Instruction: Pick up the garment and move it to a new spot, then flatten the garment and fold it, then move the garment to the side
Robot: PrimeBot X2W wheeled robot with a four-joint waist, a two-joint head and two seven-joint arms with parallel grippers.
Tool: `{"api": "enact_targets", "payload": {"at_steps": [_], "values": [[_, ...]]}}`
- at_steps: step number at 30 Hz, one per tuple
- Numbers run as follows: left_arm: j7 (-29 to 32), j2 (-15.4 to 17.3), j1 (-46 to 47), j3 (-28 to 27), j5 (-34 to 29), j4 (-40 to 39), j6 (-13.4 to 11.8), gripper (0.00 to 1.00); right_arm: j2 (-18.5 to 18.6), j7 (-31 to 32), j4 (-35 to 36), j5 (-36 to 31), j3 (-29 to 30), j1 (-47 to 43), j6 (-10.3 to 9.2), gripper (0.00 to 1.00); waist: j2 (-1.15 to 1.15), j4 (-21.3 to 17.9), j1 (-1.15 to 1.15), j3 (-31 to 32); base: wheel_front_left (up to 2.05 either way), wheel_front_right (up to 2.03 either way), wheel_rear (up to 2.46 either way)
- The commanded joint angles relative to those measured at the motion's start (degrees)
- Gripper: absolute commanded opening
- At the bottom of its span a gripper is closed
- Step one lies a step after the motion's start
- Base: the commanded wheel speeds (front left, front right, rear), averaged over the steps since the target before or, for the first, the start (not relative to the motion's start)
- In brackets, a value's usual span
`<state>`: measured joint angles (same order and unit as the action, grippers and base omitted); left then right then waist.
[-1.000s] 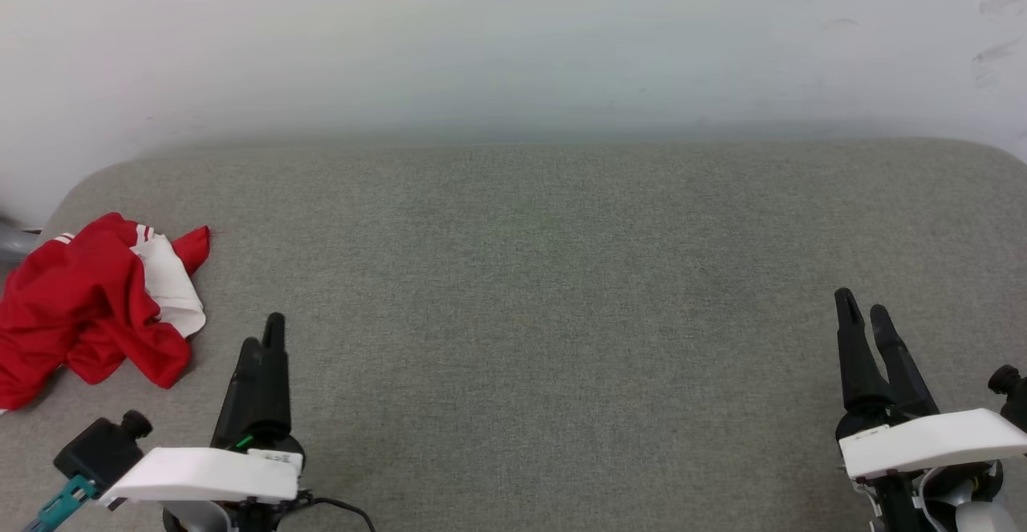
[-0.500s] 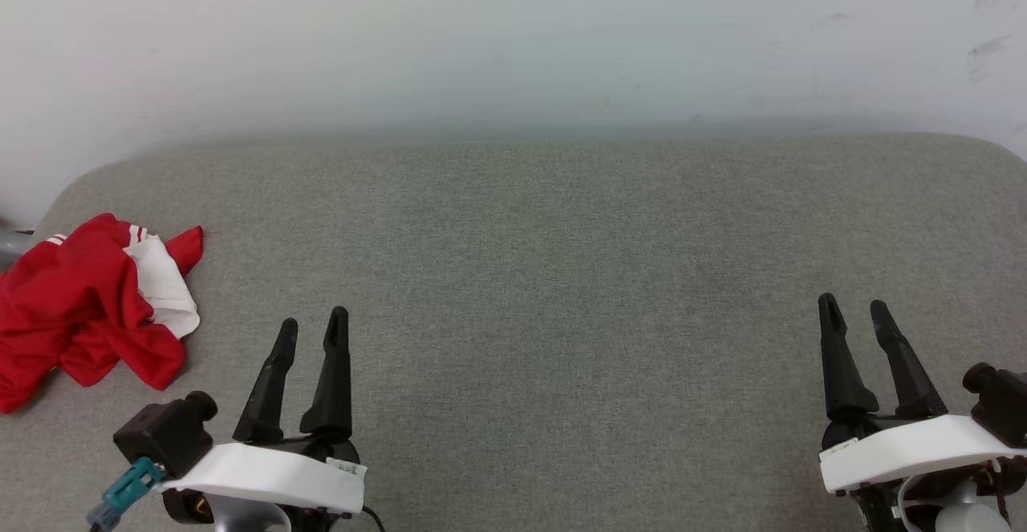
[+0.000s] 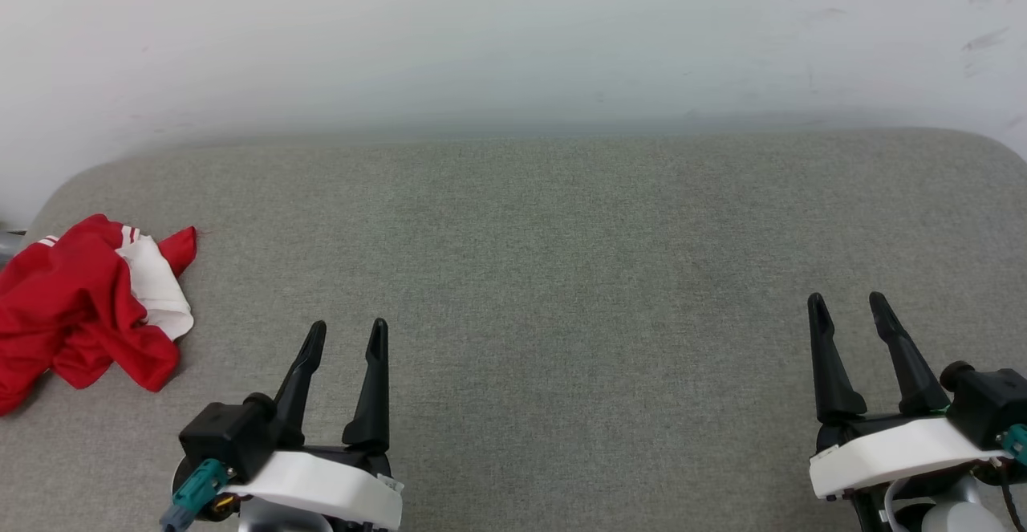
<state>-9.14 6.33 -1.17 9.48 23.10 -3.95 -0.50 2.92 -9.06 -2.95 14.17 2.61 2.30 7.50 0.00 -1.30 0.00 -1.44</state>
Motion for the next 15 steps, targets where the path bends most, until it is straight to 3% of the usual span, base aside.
{"api": "enact_targets", "payload": {"at_steps": [1,11,15], "values": [[-0.45,0.46,0.0,0.47,-1.22,-0.61,-0.31,1.0,-0.03,-0.51,0.78,-1.43,-0.05,0.22,-0.01,1.0,0.0,-0.02,0.0,-0.01,0.0,0.0,0.0],[-1.79,1.77,-0.33,3.49,-5.03,-0.65,-3.4,1.0,-0.04,-1.84,1.16,-7.14,-0.52,0.05,-0.01,1.0,0.0,-0.31,0.0,-0.16,0.0,0.0,0.0],[-2.34,0.96,-0.95,2.81,-4.91,-0.35,-2.47,1.0,-0.04,-2.34,1.38,-6.82,-0.19,-0.21,-0.01,1.0,0.0,-0.35,0.0,-0.11,0.0,0.0,0.0]]}}
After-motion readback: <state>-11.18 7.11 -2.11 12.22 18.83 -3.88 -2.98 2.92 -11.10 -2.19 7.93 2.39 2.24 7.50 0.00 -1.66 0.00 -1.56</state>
